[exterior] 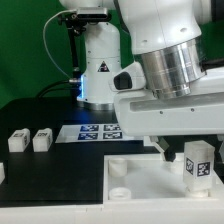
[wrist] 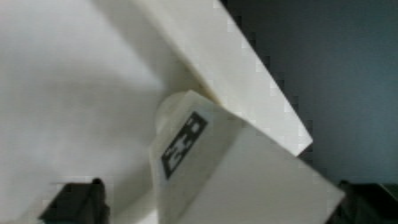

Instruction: Assemble one leg

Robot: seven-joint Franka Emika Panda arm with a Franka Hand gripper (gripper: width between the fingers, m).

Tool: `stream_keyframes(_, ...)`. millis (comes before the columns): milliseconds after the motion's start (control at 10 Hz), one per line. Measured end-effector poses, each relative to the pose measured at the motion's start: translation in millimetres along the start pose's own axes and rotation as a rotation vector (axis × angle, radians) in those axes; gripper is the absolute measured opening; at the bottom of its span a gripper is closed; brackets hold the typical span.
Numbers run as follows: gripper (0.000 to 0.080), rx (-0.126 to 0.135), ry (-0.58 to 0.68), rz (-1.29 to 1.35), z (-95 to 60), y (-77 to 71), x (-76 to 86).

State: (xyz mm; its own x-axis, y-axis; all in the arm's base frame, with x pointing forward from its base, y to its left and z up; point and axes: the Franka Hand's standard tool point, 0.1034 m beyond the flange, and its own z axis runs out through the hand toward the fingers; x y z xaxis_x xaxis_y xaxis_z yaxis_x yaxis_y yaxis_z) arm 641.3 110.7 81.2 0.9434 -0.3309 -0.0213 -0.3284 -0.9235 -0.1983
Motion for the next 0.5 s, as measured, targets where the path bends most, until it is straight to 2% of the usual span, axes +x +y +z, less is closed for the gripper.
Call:
stream_keyframes(200,0.0649,-0.036,0.022,-0.26,-0.7,-5.2,0.7)
stream_keyframes(500,0.063,-0.032,0.021,-0.209,-0.2,-4.7,0.7)
